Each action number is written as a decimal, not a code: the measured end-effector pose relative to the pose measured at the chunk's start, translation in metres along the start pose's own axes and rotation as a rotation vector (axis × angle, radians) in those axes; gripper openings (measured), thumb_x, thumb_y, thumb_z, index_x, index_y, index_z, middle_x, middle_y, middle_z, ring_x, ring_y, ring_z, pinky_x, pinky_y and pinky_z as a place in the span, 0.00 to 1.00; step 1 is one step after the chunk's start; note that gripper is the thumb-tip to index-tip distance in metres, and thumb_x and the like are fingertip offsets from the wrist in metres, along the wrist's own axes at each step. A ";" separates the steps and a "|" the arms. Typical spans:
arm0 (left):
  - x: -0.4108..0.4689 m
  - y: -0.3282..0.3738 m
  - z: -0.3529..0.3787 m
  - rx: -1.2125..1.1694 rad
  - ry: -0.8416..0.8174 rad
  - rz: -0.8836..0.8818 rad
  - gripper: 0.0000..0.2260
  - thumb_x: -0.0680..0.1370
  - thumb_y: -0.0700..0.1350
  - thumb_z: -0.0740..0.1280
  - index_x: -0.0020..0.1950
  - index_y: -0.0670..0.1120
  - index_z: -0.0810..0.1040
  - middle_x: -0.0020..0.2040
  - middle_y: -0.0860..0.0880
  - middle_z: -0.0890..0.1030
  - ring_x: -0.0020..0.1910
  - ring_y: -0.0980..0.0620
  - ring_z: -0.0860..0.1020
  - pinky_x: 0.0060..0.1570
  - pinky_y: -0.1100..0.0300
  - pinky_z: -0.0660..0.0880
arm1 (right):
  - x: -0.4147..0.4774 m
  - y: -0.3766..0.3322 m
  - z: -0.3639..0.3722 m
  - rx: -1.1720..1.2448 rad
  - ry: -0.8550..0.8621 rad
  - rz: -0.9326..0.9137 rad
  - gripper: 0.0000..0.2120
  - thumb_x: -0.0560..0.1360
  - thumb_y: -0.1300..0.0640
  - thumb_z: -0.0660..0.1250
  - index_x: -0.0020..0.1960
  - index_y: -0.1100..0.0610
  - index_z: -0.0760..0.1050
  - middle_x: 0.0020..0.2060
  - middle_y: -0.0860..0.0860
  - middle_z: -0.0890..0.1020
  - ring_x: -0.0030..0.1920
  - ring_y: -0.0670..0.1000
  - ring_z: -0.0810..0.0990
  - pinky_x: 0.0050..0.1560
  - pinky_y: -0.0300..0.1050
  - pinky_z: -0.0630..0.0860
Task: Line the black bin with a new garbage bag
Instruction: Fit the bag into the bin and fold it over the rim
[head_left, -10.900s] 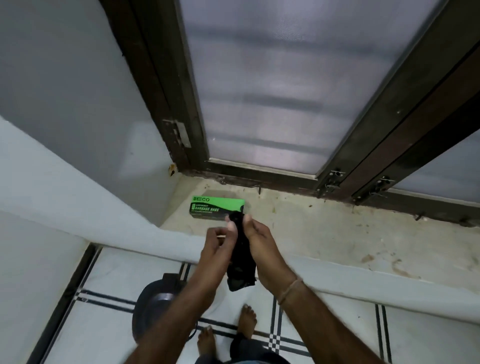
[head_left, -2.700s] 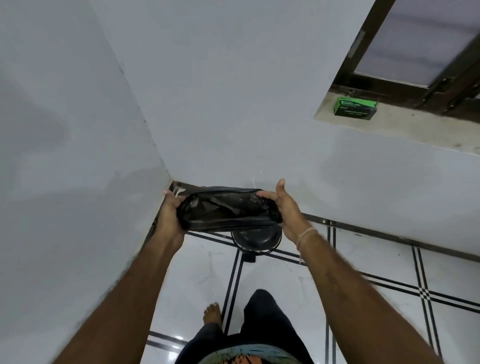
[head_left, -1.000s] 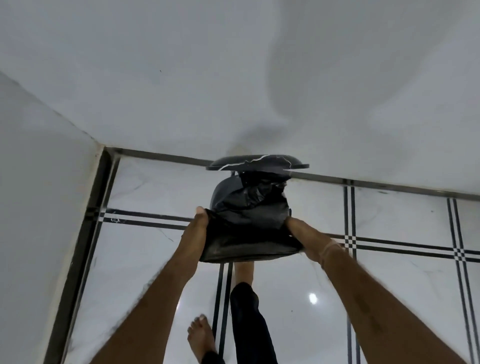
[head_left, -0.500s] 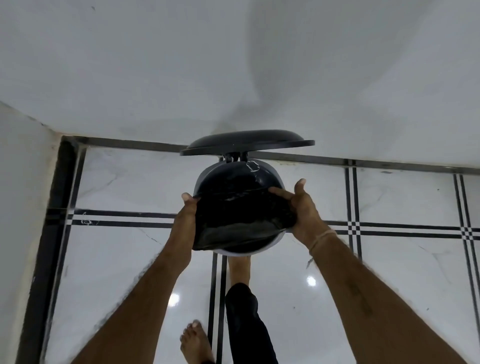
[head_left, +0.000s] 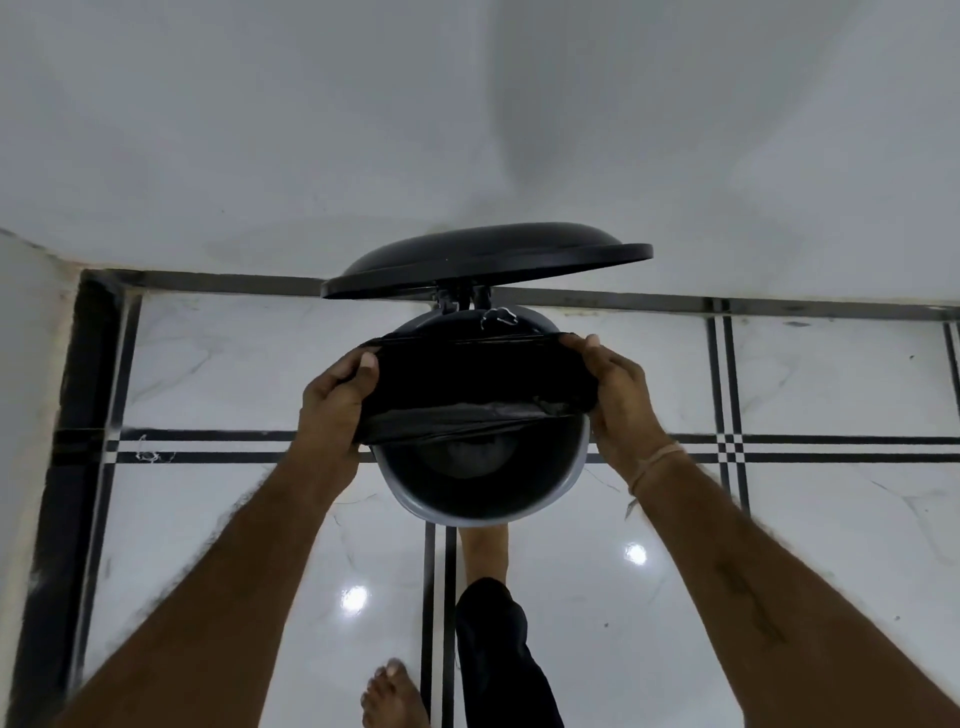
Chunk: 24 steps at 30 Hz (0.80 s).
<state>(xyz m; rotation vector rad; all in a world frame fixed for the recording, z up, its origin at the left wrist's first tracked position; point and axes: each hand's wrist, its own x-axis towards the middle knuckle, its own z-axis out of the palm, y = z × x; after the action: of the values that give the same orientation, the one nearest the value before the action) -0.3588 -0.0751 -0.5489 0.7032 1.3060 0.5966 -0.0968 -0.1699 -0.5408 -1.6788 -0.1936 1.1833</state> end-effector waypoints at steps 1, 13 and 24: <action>0.001 -0.001 0.000 0.030 -0.029 0.031 0.13 0.84 0.46 0.65 0.66 0.45 0.82 0.61 0.45 0.85 0.61 0.46 0.83 0.51 0.59 0.82 | 0.004 0.000 0.000 0.004 -0.022 0.002 0.17 0.85 0.53 0.60 0.58 0.63 0.82 0.54 0.58 0.86 0.56 0.57 0.85 0.53 0.48 0.83; 0.071 0.021 0.032 0.981 0.167 0.054 0.26 0.84 0.63 0.53 0.64 0.48 0.82 0.61 0.41 0.83 0.61 0.37 0.78 0.63 0.48 0.74 | 0.087 -0.001 0.021 -0.765 0.002 -0.119 0.25 0.81 0.38 0.59 0.58 0.56 0.84 0.55 0.56 0.86 0.58 0.59 0.84 0.65 0.59 0.78; 0.048 -0.003 -0.011 0.219 0.103 -0.382 0.18 0.82 0.59 0.65 0.51 0.45 0.83 0.49 0.46 0.83 0.46 0.47 0.81 0.56 0.50 0.78 | 0.035 0.019 -0.037 -0.429 -0.057 0.113 0.18 0.82 0.50 0.67 0.46 0.65 0.84 0.38 0.54 0.86 0.39 0.51 0.84 0.45 0.44 0.82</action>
<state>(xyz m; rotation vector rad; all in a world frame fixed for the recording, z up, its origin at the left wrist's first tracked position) -0.3615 -0.0401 -0.5841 0.5833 1.5693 0.1834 -0.0586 -0.1806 -0.5775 -2.0496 -0.4168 1.3421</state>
